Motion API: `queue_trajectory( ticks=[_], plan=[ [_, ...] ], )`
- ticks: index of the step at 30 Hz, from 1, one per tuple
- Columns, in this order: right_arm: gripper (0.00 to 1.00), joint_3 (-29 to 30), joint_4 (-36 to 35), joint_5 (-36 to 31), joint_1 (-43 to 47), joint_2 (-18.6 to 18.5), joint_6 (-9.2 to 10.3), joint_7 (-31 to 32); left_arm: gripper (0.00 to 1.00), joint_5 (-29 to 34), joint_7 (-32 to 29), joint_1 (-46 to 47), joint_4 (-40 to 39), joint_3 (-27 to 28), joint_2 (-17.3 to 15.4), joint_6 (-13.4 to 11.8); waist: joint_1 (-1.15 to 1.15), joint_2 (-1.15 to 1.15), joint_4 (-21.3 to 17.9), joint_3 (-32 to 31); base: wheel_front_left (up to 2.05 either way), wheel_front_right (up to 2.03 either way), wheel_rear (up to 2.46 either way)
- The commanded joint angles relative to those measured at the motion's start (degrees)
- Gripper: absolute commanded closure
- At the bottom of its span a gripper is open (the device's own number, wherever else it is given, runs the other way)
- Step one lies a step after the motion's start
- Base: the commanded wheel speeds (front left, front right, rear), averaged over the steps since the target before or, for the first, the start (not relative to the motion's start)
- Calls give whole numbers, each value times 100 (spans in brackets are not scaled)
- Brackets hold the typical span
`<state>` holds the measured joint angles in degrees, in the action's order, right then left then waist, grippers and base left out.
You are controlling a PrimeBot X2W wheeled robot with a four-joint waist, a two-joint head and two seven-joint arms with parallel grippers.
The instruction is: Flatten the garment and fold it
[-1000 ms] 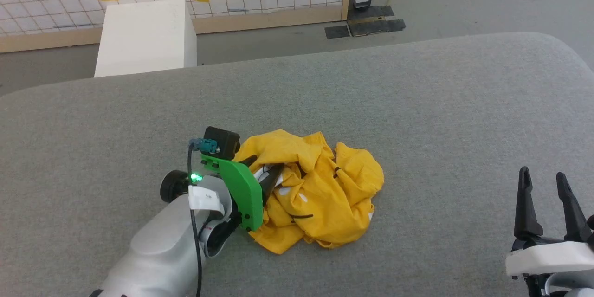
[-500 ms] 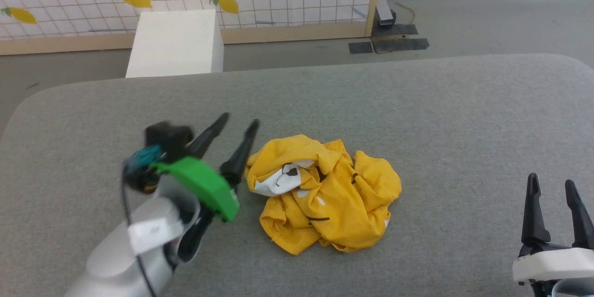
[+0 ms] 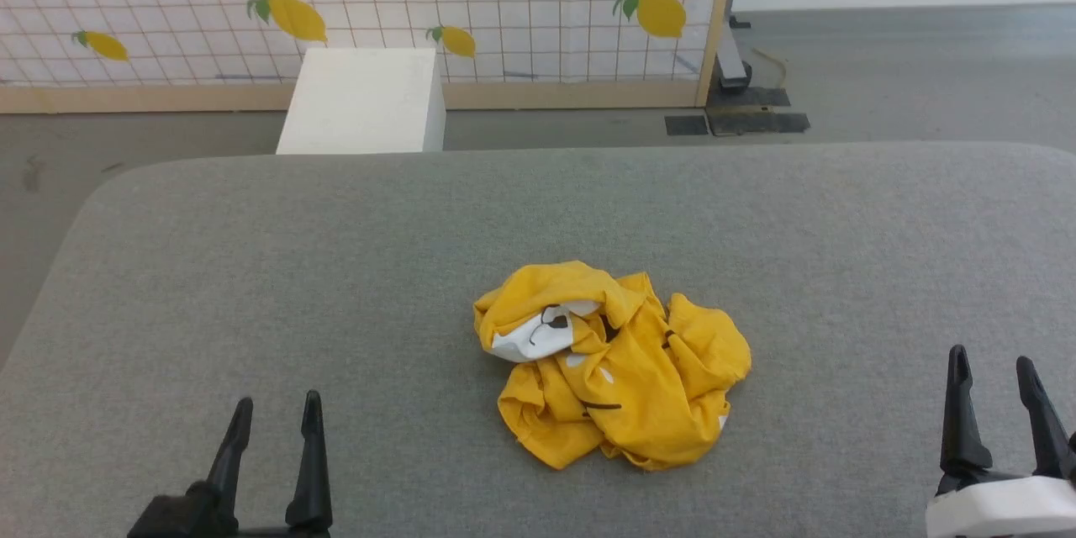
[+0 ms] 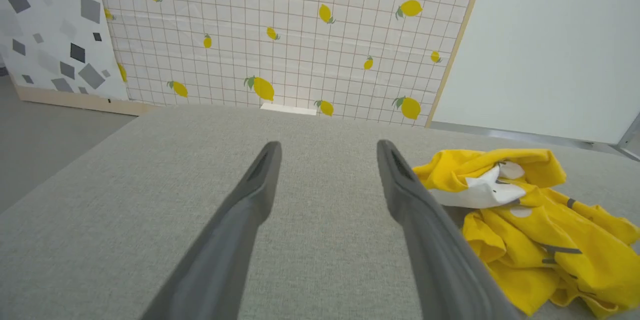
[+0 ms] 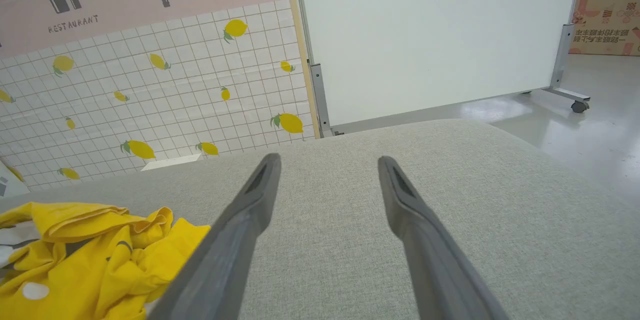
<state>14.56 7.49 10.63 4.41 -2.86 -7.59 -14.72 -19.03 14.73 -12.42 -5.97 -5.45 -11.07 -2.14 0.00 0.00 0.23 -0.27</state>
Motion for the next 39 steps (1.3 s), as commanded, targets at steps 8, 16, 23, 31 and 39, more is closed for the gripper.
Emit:
queue_trajectory(
  ticks=[8,16,23,31,39],
  plan=[
    [0,-70,69,-4,-29,-1,10,-28,0,582,27,-131,-143,637,553,546,0,0,226,-16,0,0,0],
    [0,-612,423,-229,-914,-1,10,976,0,691,27,67,-225,868,724,820,0,0,295,263,0,0,0],
    [0,-1055,541,-602,-1723,-132,10,3264,0,695,27,236,-166,840,778,923,0,0,441,470,0,0,0],
    [0,-1411,1017,-383,-2186,-633,10,5347,0,589,27,505,44,670,774,959,0,0,936,782,0,0,0],
    [0,-1505,1713,-39,-2087,-609,10,5377,0,528,27,580,118,511,680,961,0,0,1167,802,0,0,0]
  ],
)
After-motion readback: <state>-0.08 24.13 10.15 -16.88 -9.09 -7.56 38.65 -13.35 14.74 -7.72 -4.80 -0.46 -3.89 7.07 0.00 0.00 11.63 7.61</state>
